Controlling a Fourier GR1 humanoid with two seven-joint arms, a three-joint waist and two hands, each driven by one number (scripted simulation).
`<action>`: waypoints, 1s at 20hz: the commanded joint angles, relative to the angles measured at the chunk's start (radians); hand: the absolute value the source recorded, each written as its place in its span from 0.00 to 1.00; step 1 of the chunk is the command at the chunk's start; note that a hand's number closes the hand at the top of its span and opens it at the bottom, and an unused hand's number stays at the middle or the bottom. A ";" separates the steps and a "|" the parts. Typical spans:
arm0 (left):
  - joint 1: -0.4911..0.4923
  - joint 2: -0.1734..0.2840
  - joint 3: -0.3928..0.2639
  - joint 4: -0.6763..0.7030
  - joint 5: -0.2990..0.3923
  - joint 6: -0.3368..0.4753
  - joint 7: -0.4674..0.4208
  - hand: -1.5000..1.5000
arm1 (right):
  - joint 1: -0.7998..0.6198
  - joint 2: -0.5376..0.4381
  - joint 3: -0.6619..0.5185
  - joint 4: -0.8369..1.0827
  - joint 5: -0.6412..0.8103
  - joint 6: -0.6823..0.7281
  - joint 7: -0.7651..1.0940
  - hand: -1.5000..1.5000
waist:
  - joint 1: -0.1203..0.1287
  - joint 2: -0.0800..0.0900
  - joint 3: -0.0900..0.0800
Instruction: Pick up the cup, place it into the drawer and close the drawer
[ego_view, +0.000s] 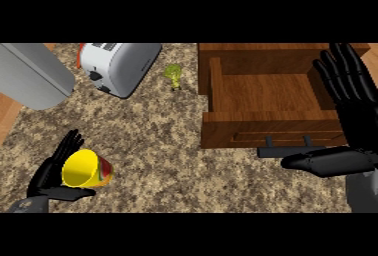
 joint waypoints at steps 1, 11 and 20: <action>-0.020 0.000 -0.013 0.060 -0.020 -0.091 -0.160 0.00 | 0.002 0.025 0.024 -0.009 0.025 -0.024 0.005 0.00 | 0.002 0.000 0.000; -0.096 -0.042 -0.032 0.123 -0.037 -0.079 -0.189 0.00 | -0.028 -0.005 -0.020 0.089 0.008 0.015 -0.060 0.00 | -0.001 0.008 -0.001; -0.123 -0.097 -0.046 0.121 -0.012 -0.208 -0.183 1.00 | -0.001 -0.009 -0.015 0.023 -0.013 0.022 -0.019 0.00 | -0.013 0.008 -0.003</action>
